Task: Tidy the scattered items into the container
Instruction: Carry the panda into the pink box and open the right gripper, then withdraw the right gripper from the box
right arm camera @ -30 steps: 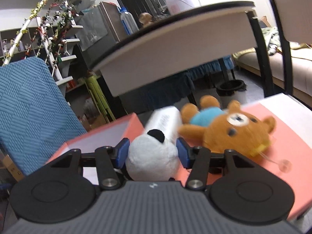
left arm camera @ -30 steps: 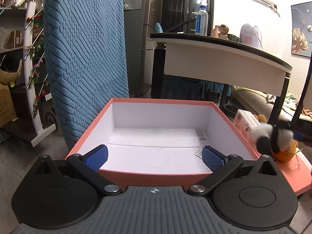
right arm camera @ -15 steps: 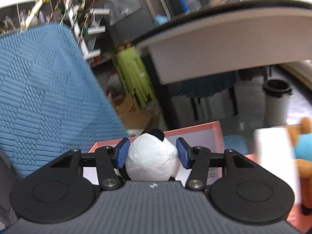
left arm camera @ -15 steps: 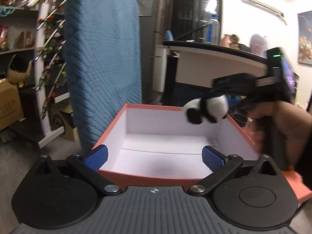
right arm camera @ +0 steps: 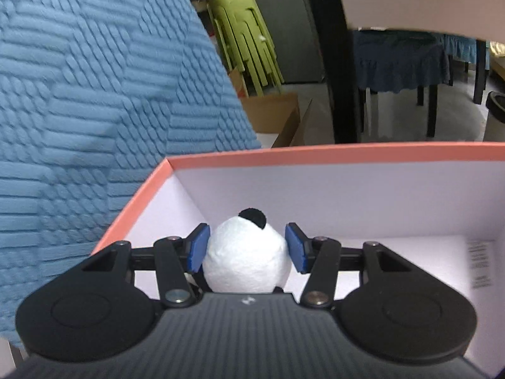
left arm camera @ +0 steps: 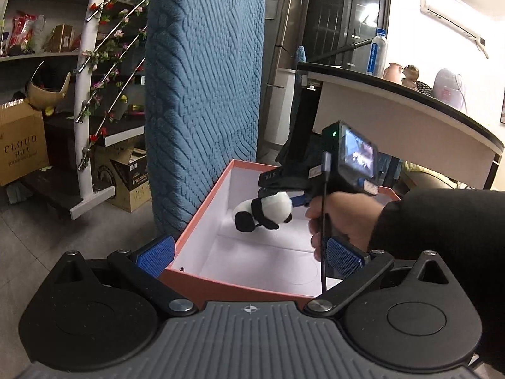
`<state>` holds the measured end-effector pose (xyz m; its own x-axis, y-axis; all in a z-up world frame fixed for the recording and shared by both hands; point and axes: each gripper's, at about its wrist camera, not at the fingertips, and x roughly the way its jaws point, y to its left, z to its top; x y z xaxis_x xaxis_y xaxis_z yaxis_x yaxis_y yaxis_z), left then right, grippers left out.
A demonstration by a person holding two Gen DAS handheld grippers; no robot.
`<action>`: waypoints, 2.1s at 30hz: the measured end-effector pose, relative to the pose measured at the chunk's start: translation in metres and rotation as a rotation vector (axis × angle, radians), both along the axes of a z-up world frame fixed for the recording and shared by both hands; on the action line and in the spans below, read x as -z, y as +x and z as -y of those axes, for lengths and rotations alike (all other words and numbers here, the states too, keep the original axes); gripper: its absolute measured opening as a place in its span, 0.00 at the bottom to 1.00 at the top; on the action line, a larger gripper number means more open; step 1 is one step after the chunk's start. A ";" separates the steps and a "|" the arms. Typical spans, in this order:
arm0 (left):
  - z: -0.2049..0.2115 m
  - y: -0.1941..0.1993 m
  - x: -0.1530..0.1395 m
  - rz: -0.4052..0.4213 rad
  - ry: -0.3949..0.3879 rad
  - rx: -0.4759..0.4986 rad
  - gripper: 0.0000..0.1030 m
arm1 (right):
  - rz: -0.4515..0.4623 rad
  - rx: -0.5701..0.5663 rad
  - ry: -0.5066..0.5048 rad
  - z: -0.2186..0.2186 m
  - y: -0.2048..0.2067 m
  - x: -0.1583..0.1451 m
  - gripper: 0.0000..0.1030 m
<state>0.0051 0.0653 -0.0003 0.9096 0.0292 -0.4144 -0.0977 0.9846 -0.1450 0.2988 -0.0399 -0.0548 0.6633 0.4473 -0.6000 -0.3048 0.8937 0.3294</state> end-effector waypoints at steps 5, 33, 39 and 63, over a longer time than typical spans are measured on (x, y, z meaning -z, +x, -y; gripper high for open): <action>-0.001 0.000 0.000 -0.007 -0.019 0.000 1.00 | -0.015 -0.001 0.016 0.001 0.008 0.008 0.55; 0.067 -0.009 0.000 0.110 0.090 0.064 1.00 | 0.286 0.119 0.016 0.161 -0.160 -0.109 0.79; 0.093 -0.009 0.003 0.131 0.104 0.114 1.00 | 0.412 0.150 -0.007 0.216 -0.233 -0.114 0.79; 0.168 -0.015 0.019 0.171 0.188 0.204 1.00 | 0.473 0.338 0.015 0.327 -0.344 -0.037 1.00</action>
<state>-0.0098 -0.1025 -0.0195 0.9607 -0.0989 -0.2593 0.1141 0.9925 0.0441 -0.0449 -0.3668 -0.0181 0.9650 0.1707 -0.1993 -0.1208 0.9632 0.2402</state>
